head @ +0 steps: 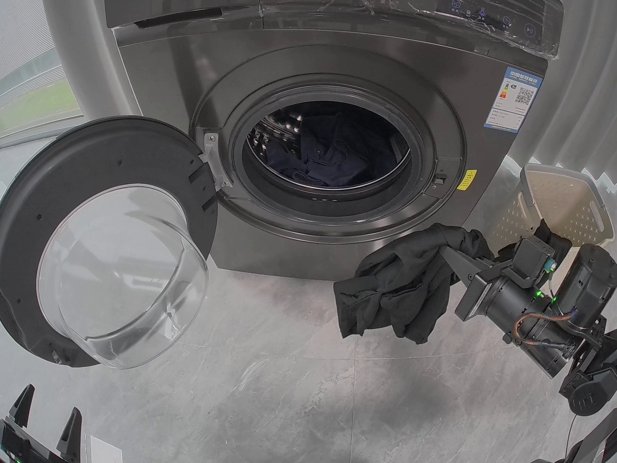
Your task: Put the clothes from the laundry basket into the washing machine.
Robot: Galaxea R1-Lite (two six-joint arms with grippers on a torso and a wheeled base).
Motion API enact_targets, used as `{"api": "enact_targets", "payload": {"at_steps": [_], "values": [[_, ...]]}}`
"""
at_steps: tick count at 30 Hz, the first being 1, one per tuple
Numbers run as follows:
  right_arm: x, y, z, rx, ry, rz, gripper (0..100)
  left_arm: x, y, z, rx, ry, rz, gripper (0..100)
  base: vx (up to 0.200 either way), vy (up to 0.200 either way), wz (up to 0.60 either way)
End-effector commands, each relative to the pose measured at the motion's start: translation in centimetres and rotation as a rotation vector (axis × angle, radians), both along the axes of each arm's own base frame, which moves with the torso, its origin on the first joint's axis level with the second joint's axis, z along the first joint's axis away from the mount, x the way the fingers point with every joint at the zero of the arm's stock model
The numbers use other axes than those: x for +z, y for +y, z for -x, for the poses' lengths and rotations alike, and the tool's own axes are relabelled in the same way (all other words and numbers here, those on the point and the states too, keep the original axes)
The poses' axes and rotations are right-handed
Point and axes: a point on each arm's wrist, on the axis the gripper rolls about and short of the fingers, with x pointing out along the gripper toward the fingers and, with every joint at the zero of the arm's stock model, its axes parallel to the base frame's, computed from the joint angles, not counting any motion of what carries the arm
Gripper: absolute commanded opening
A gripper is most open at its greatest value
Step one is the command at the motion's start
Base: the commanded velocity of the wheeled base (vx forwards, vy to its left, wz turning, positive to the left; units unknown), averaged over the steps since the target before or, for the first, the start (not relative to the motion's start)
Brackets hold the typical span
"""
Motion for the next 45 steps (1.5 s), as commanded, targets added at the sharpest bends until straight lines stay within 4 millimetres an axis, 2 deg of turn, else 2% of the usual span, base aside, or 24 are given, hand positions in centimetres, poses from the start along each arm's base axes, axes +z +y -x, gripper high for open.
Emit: {"api": "enact_targets", "payload": {"at_steps": [1, 16, 20, 22, 25, 26, 27, 28, 29, 30, 31, 32, 33, 36, 39, 43, 45], "values": [[-0.3, 0.2, -0.1, 0.005, 0.008, 0.007, 0, -0.4, 0.0, 0.0, 0.000, 0.006, -0.001, 100, 0.000, 0.000, 0.00], [0.1, 0.8, -0.1, 0.029, -0.021, 0.023, 0, -0.5, 0.0, 0.0, -0.001, 0.004, -0.040, 100, 0.000, 0.000, 0.00], [0.7, 2.8, 0.5, 0.096, -0.050, 0.007, 0, -0.4, 0.0, -0.2, -0.012, 0.016, -0.050, 100, 0.000, 0.000, 0.00], [0.9, 3.1, 0.4, 0.100, -0.057, 0.001, 0, -0.4, 0.0, -0.1, -0.012, 0.001, -0.063, 100, 0.000, 0.000, 0.00], [1.5, 4.3, -0.7, 0.107, -0.085, -0.024, 0, 3.3, -0.2, 0.5, -0.058, -0.096, -0.073, 100, 0.000, 0.000, 0.00], [1.9, 4.8, -1.1, 0.107, -0.098, -0.035, 0, 6.0, -0.2, 0.2, -0.089, -0.113, -0.055, 100, 0.000, 0.000, 0.00], [2.0, 4.9, -1.2, 0.108, -0.103, -0.038, 0, 6.5, -0.3, 0.1, -0.098, -0.113, -0.053, 100, 0.000, 0.000, 0.00], [2.2, 5.3, -1.5, 0.120, -0.114, -0.047, 0, 7.3, -0.3, -0.6, -0.134, -0.094, -0.059, 100, 0.000, 0.000, 0.00], [2.2, 5.3, -1.5, 0.120, -0.114, -0.047, 0, 7.3, -0.3, -0.6, -0.134, -0.094, -0.059, 100, 0.000, 0.000, 0.00], [2.5, 6.4, -1.8, 0.139, -0.128, -0.057, 0, 8.0, -0.5, -2.4, -0.225, -0.014, -0.057, 100, 0.000, 0.000, 0.00], [2.6, 6.6, -1.8, 0.145, -0.131, -0.061, 0, 8.1, -0.5, -2.9, -0.244, 0.002, -0.054, 100, 0.000, 0.000, 0.00], [2.7, 7.4, -2.0, 0.159, -0.142, -0.072, 0, 8.5, -0.7, -4.4, -0.297, 0.039, -0.051, 100, 0.000, 0.000, 0.00], [2.8, 7.5, -2.1, 0.162, -0.146, -0.075, 0, 8.6, -0.7, -4.7, -0.306, 0.045, -0.048, 100, 0.000, 0.000, 0.00], [2.9, 8.8, -3.0, 0.191, -0.171, -0.088, 0, 9.3, -1.2, -8.8, -0.409, 0.109, -0.042, 100, 0.000, 0.000, 0.00], [3.2, 9.5, -3.6, 0.204, -0.188, -0.099, 0, 9.5, -2.2, -11.5, -0.491, 0.124, -0.035, 100, 0.000, 0.000, 0.00], [3.9, 10.0, -4.0, 0.219, -0.216, -0.120, 0, 9.1, -4.0, -13.9, -0.592, 0.150, -0.037, 100, 0.000, 0.000, 0.00], [4.0, 10.1, -4.1, 0.219, -0.219, -0.123, 0, 8.9, -4.4, -14.3, -0.612, 0.167, -0.038, 100, 0.000, 0.000, 0.00]]}}
